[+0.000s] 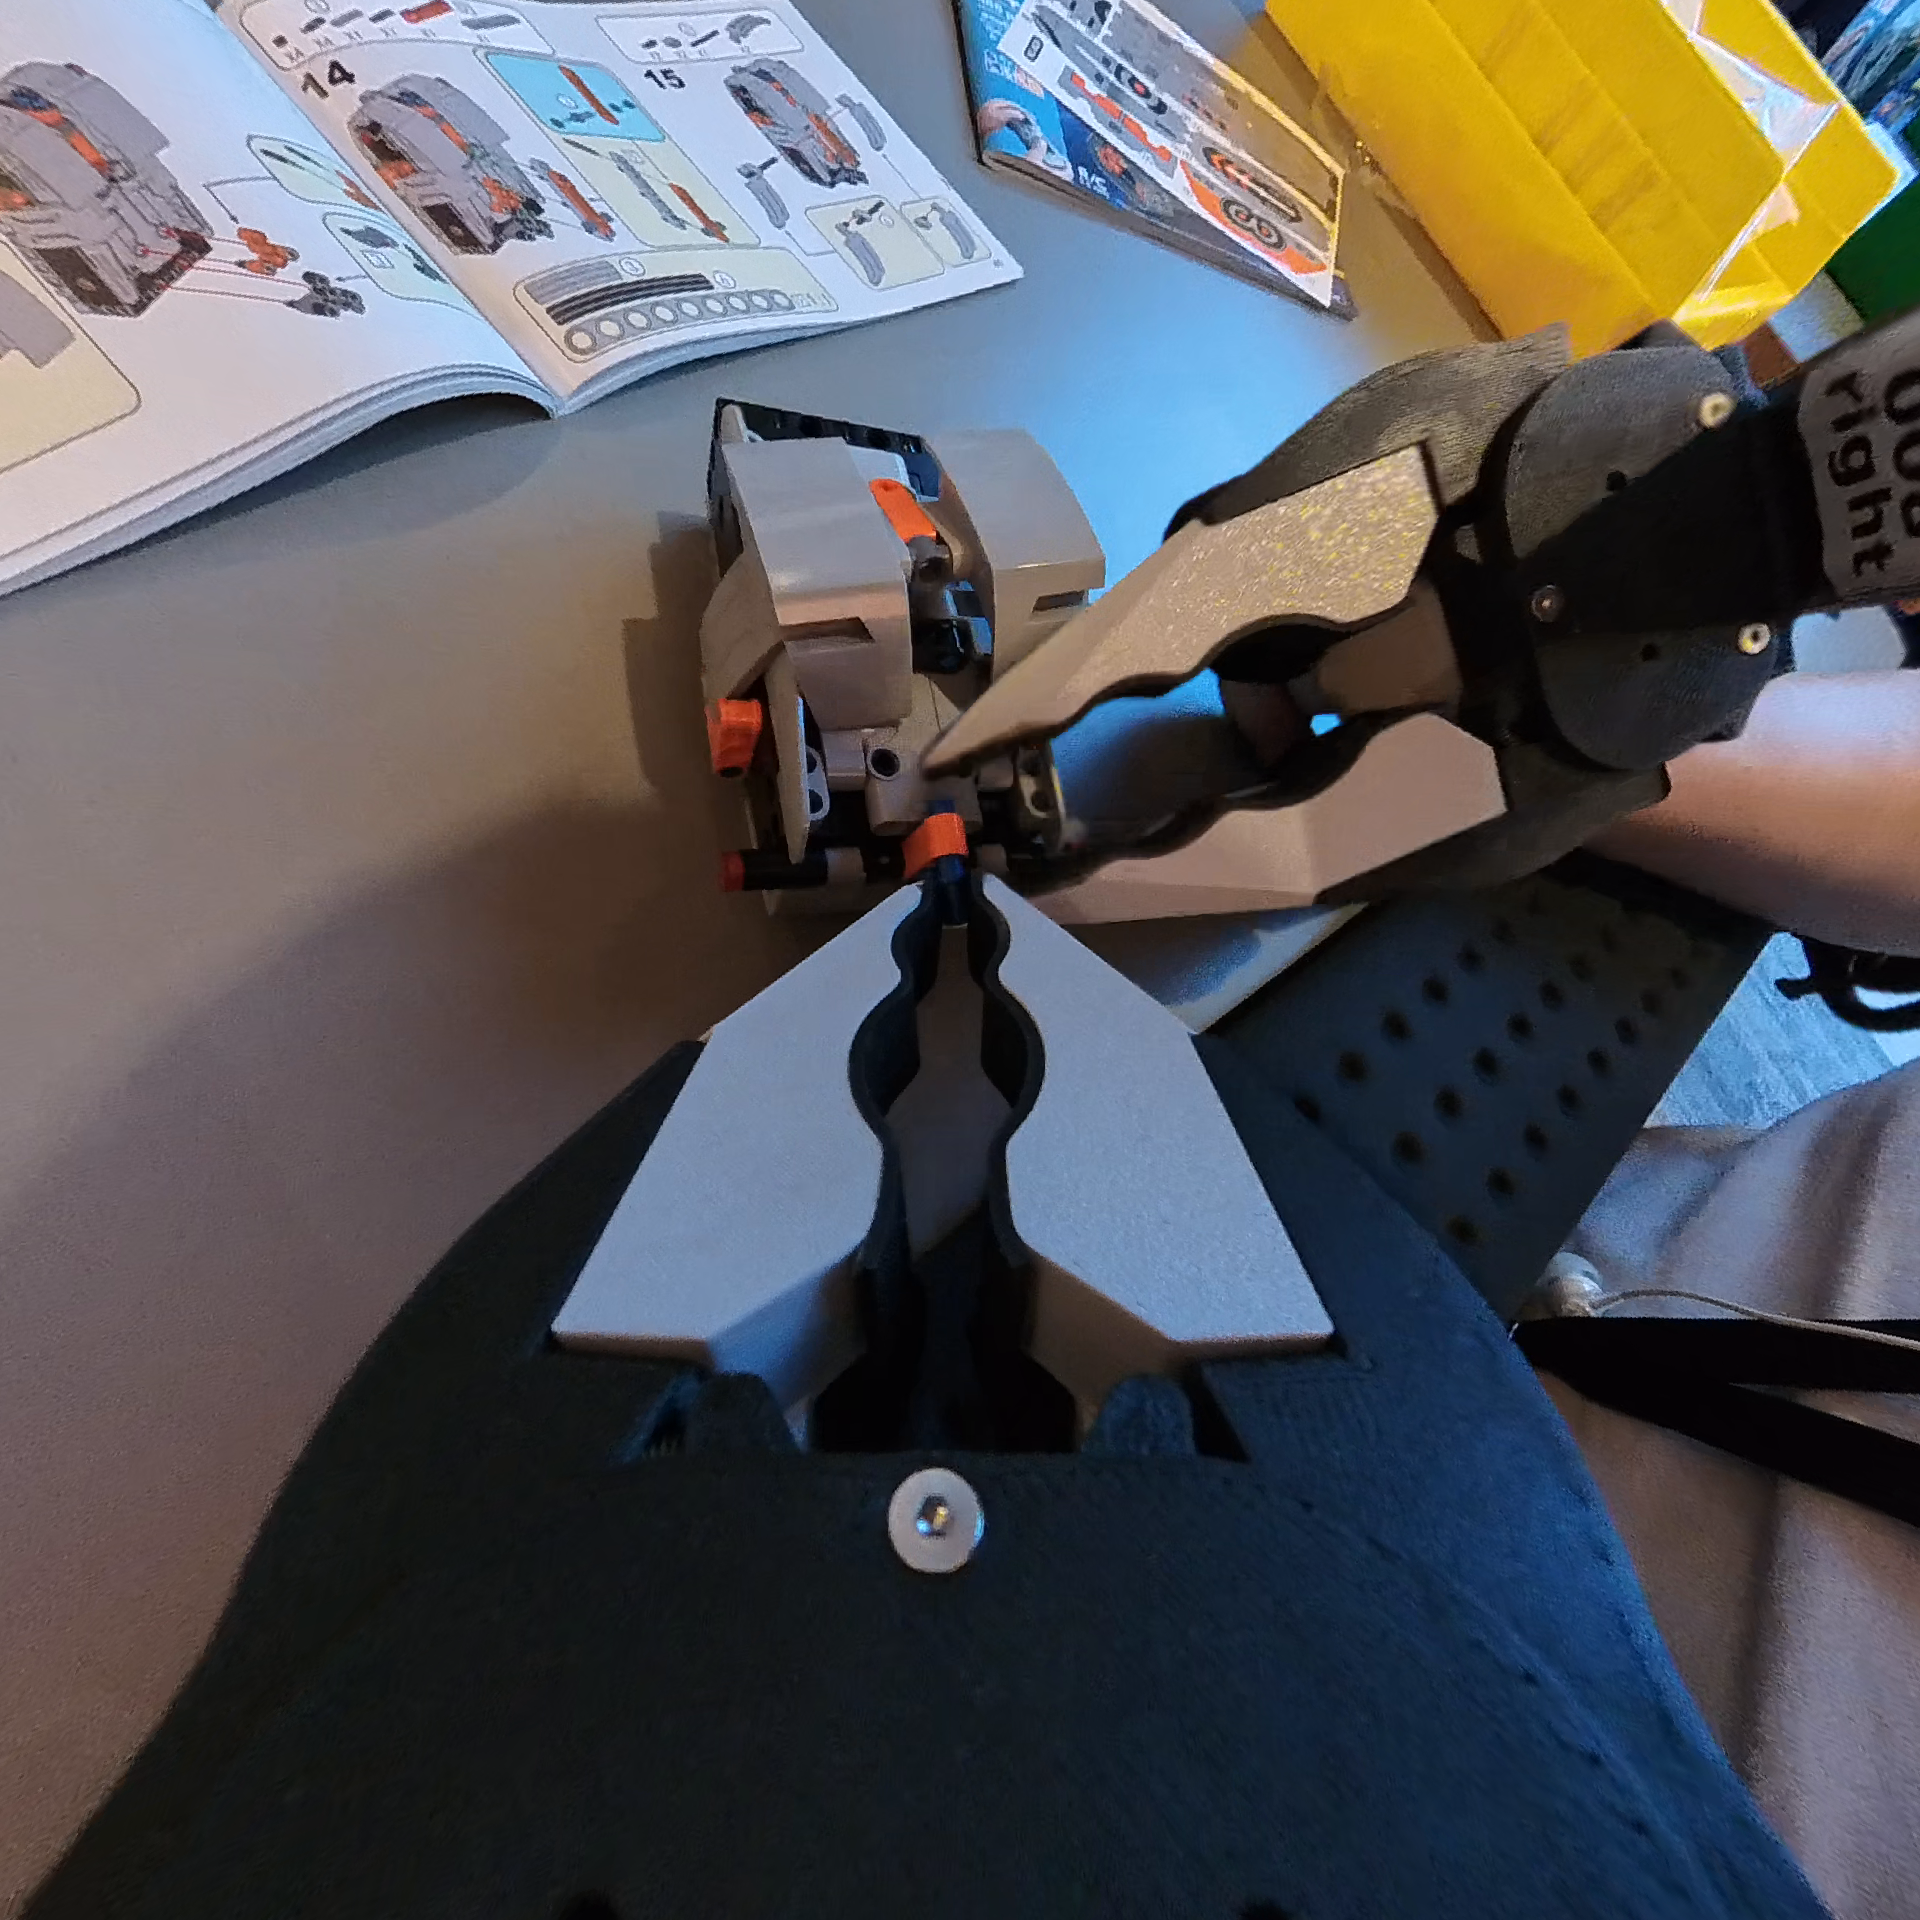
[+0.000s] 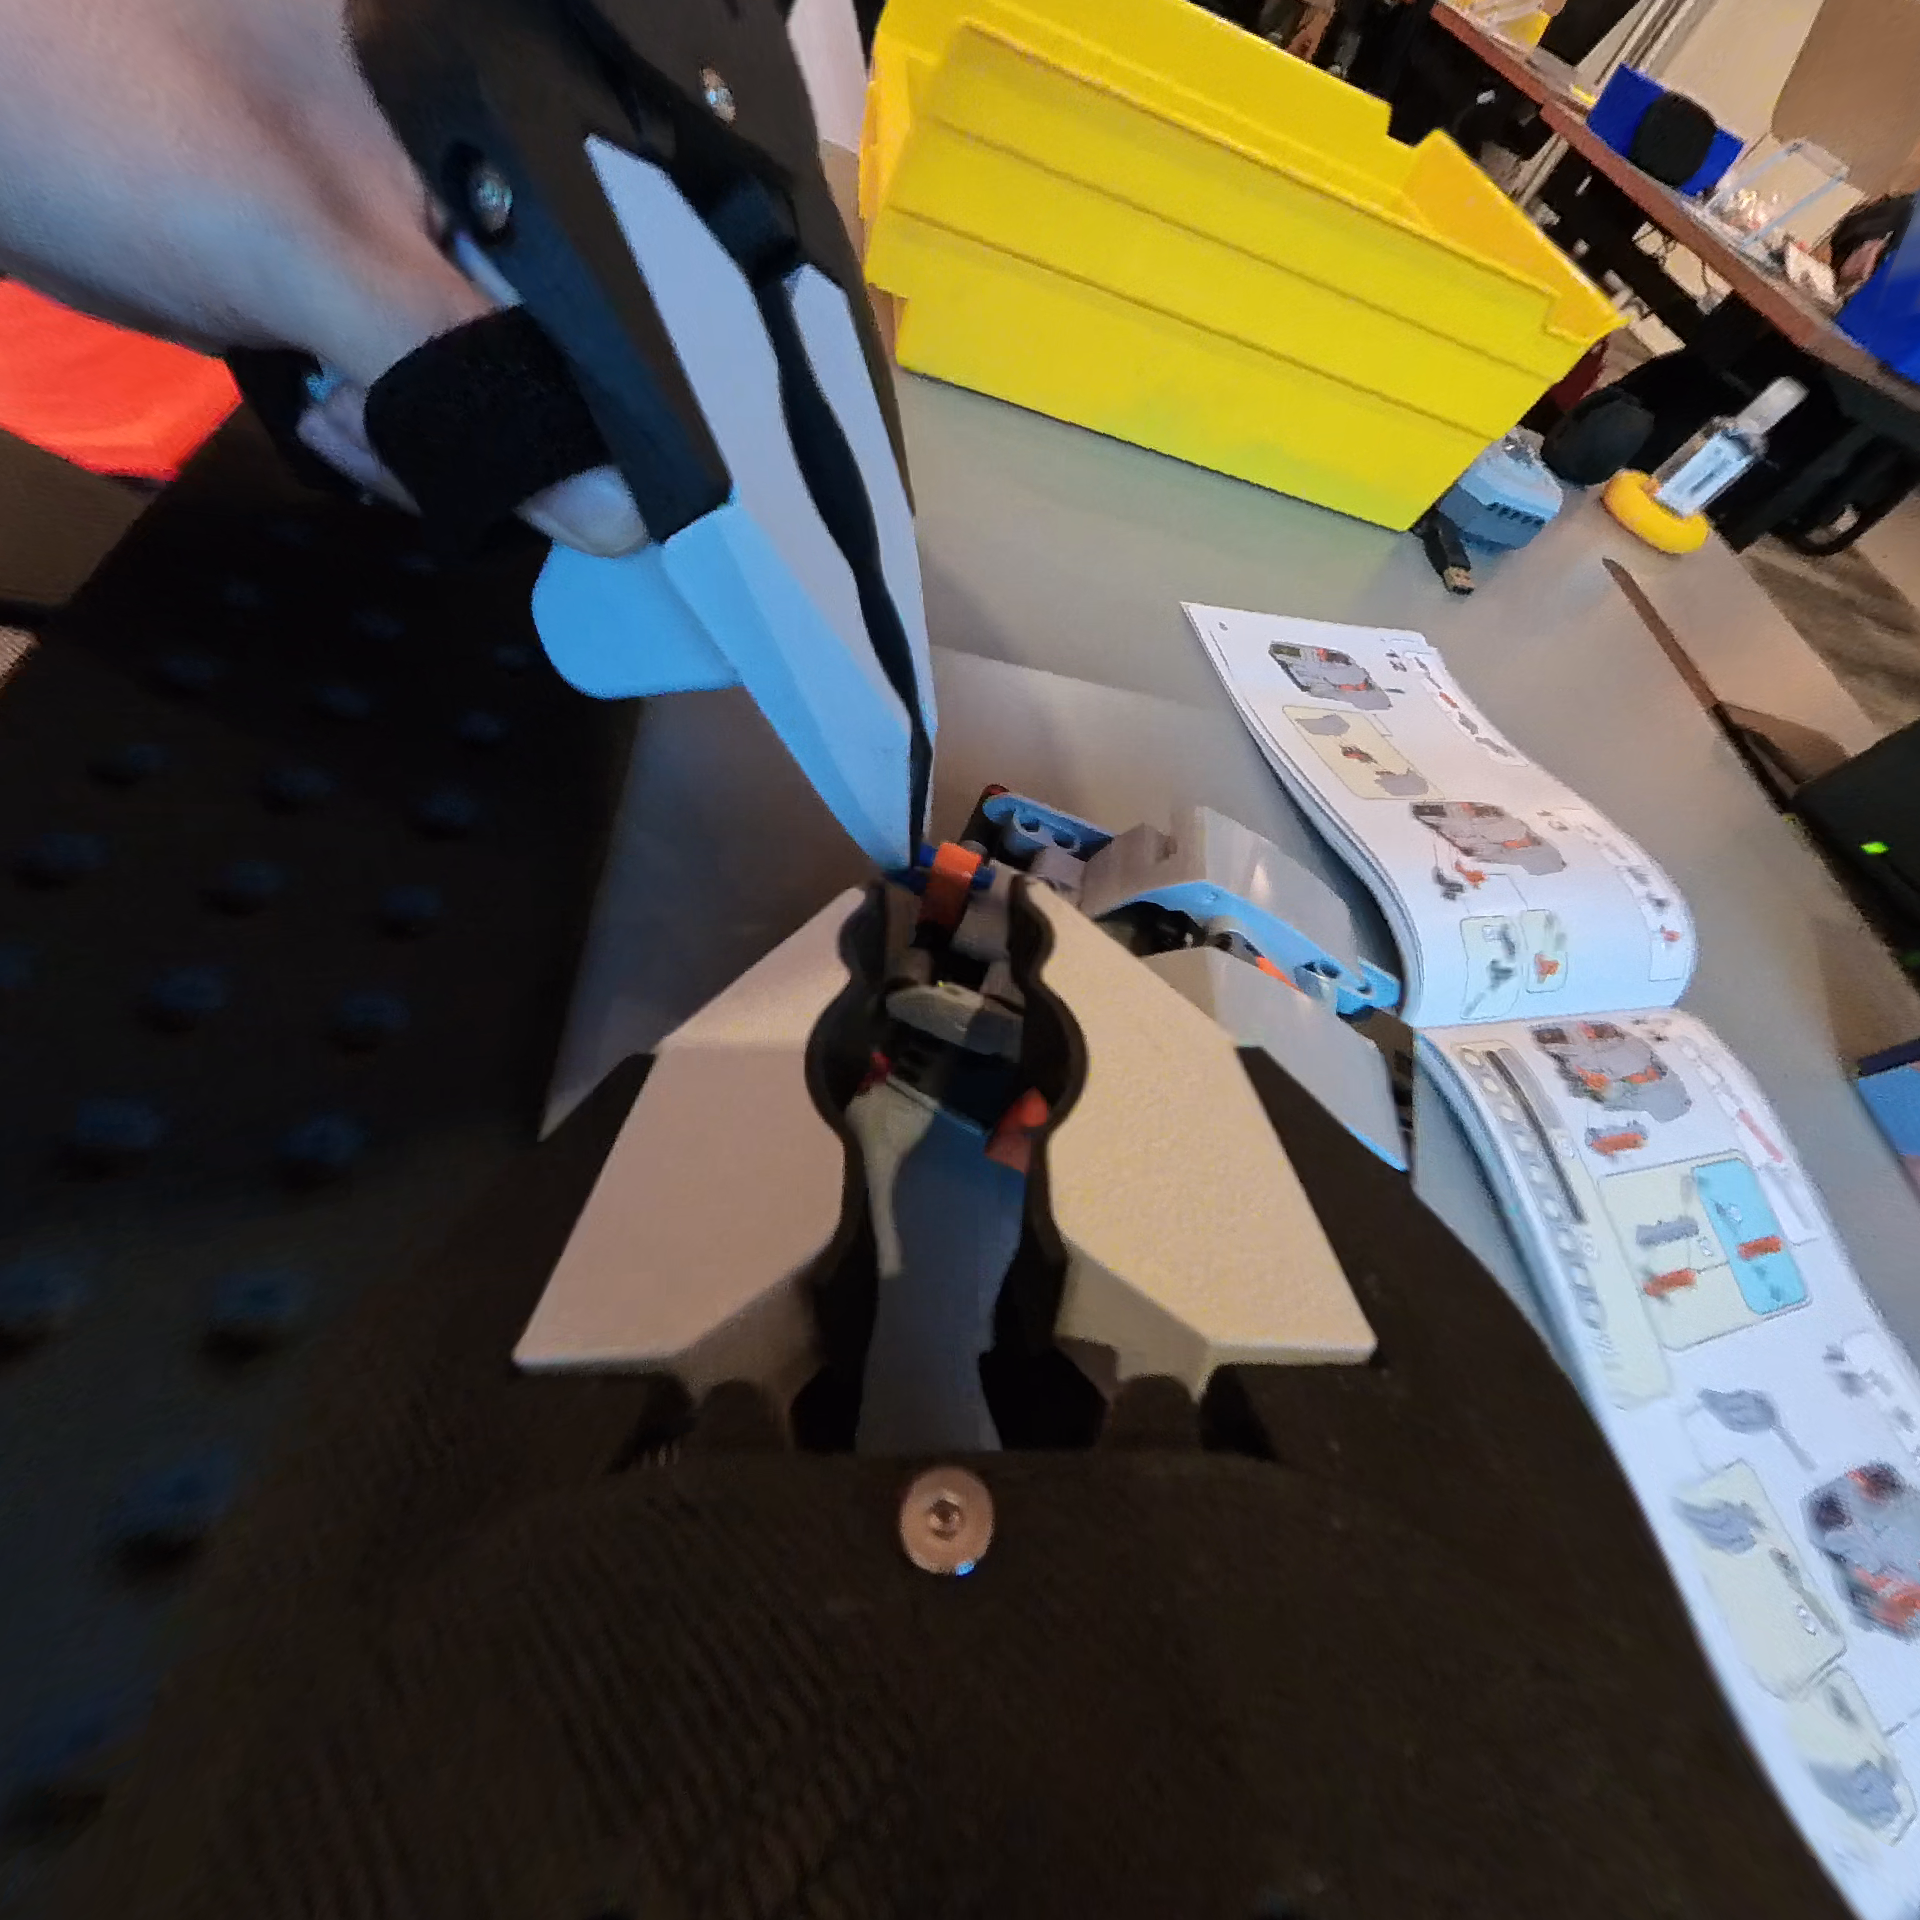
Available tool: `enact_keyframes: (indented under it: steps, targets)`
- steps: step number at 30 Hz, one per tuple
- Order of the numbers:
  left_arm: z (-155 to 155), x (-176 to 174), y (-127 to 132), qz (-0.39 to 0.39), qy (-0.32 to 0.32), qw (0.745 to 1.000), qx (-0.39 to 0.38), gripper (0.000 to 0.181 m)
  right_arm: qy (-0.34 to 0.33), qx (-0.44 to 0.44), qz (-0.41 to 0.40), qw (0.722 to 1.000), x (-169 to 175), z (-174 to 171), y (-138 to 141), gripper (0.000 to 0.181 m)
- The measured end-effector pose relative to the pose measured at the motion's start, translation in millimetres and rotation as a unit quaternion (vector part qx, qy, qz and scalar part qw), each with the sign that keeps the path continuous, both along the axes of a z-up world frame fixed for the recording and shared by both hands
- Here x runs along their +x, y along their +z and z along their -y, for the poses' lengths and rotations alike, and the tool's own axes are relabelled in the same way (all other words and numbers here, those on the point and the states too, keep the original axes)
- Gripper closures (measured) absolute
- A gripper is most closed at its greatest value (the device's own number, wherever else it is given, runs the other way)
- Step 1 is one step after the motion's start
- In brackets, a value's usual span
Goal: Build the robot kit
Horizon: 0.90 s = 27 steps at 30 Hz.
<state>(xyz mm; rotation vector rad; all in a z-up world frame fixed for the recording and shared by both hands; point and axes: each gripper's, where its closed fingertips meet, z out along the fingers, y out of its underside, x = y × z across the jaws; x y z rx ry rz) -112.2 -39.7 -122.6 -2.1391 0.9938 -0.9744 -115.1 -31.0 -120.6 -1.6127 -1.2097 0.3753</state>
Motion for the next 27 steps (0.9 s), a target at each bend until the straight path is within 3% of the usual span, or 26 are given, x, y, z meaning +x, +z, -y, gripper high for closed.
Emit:
enact_keyframes:
  steps: [2, 5, 7, 9, 11, 13, 17, 25, 27]
  targets:
    - [-0.5, -0.2, 0.1, 0.002, -0.001, 1.000, 0.003, 0.178, 0.009, 0.025, 0.031, 0.999, 5.1, 5.2, 1.8, 0.150]
    - [0.6, 0.5, 0.5, 0.006, -0.006, 1.000, 0.006, 0.178, 0.029, 0.068, -0.003, 0.997, 6.4, 22.0, 28.6, 0.151]
    - [4.2, 0.5, 1.6, 0.011, -0.017, 1.000, 0.001, 0.174, -0.014, 0.069, -0.021, 0.997, 22.8, 9.8, 42.5, 0.152]
    - [5.4, -3.6, 4.4, 0.014, -0.022, 1.000, -0.001, 0.159, -0.052, 0.010, -0.063, 0.997, 40.3, -8.7, 47.5, 0.137]
    - [6.3, -9.9, 10.0, 0.026, -0.026, 0.999, -0.003, 0.157, -0.069, -0.092, -0.128, 0.985, 51.2, -23.8, 43.7, 0.114]
    - [4.6, -16.7, 15.7, 0.045, -0.027, 0.999, -0.008, 0.156, -0.073, -0.169, -0.171, 0.968, 59.2, -34.9, 34.8, 0.104]
    - [-3.5, -27.6, 20.3, 0.067, -0.019, 0.997, -0.022, 0.158, -0.071, -0.248, -0.200, 0.945, 62.5, -39.8, 21.1, 0.119]
    - [-9.7, -27.3, 18.5, 0.073, -0.026, 0.997, -0.026, 0.163, -0.072, -0.271, -0.200, 0.939, 54.0, -39.0, 12.6, 0.119]
    - [-10.1, -26.0, 17.8, 0.075, -0.029, 0.996, -0.028, 0.164, -0.082, -0.262, -0.203, 0.940, 57.0, -42.2, 13.7, 0.130]
